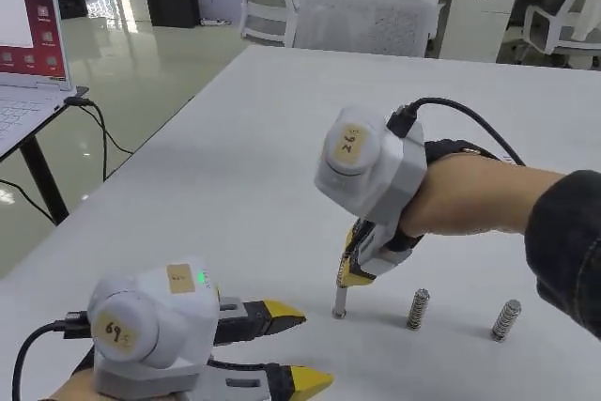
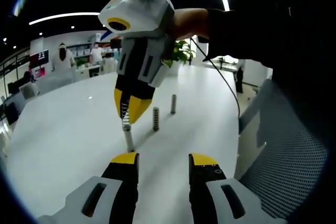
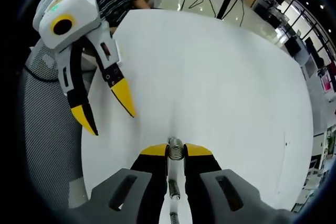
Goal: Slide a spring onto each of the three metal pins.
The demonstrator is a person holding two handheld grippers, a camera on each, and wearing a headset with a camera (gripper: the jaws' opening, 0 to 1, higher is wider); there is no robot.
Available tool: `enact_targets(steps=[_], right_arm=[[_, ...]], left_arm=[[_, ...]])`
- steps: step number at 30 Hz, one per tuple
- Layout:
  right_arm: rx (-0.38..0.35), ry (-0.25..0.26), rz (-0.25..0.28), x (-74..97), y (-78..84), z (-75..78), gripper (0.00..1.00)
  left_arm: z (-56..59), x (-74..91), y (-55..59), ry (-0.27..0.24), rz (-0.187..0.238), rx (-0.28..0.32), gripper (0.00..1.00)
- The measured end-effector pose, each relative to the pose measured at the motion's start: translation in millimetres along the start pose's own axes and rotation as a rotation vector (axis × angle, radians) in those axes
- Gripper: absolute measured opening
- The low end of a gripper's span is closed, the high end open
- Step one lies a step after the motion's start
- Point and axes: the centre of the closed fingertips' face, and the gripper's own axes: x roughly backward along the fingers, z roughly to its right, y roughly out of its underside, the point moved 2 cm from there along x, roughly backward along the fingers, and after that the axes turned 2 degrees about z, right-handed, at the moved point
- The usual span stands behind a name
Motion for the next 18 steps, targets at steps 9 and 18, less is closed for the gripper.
enact_targets(steps=[9,18], right_arm=[[-0.018,-0.017,-0.012,-14.1,5.4,-1.2,0.08],[-0.038,-0.031,-0.023,-28.4,11.1,-3.8,0.08]], left_arm=[[0.7,-0.3,1.8,0.003,-0.003,0.002,0.31],[1.1,-1.1,2.7,0.006,-0.01,-0.001,0.31]])
